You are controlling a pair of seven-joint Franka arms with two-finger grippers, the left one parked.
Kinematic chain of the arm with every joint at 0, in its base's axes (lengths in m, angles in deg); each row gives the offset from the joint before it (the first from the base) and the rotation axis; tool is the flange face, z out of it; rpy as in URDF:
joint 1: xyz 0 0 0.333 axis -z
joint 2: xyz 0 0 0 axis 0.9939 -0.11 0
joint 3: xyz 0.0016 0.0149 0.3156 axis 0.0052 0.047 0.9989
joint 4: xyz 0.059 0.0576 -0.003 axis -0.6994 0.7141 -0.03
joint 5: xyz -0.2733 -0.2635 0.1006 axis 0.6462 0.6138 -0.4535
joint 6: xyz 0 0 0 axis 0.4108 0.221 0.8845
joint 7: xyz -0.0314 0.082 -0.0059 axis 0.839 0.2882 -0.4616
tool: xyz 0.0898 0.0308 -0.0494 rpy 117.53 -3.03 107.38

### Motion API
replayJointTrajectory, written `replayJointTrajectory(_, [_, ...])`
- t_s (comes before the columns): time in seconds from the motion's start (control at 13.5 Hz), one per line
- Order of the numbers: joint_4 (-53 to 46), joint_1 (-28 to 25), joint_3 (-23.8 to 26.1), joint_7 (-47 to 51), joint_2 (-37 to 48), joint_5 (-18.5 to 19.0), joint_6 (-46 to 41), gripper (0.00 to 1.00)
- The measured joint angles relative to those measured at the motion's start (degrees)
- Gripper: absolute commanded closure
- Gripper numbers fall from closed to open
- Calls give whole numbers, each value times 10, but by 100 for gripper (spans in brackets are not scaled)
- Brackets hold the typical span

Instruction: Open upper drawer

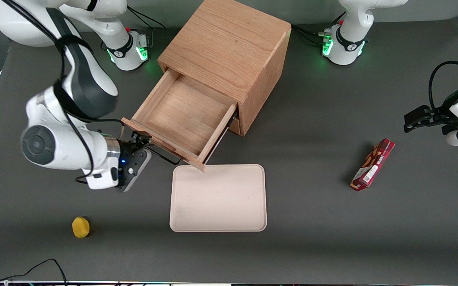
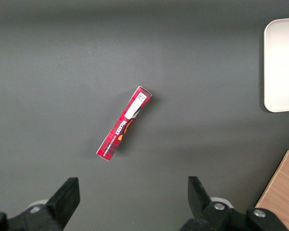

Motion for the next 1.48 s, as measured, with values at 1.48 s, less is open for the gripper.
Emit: replayJointTrajectory(1.48, [301,18,-160,361,370,-4,-1,0])
